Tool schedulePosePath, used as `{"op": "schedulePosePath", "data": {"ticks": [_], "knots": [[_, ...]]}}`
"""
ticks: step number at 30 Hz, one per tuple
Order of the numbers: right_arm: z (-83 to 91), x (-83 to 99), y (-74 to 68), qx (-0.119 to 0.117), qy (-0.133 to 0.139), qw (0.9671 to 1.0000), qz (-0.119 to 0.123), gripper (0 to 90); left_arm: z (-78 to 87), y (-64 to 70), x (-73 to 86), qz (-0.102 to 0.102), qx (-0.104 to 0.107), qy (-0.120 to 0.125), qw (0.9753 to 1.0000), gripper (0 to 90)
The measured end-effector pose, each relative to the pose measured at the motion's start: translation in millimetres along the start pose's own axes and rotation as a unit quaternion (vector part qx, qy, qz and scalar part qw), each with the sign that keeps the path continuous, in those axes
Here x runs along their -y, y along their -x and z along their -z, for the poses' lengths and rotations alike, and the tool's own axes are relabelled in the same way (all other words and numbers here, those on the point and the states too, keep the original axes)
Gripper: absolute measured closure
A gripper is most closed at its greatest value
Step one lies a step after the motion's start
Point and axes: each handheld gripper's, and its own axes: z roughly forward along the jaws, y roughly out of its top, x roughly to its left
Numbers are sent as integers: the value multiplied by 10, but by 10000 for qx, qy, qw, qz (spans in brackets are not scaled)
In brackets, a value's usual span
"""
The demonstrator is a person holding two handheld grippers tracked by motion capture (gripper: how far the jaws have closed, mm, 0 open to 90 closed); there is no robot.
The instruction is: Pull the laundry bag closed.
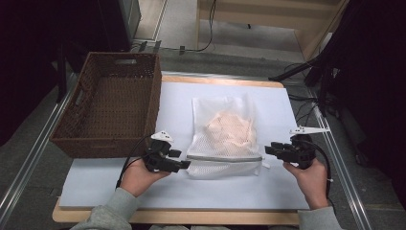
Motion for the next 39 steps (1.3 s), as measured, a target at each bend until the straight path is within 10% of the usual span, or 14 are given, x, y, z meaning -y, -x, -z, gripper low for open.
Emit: {"op": "schedulePosePath", "data": {"ticks": [26, 39], "knots": [[-181, -76, 112, 378, 394, 9980, 322, 309, 306, -66, 206, 146, -195, 160, 9996, 357], [-255, -76, 153, 391, 320, 9985, 229, 301, 311, -148, 227, 234, -248, 171, 9993, 351]]}}
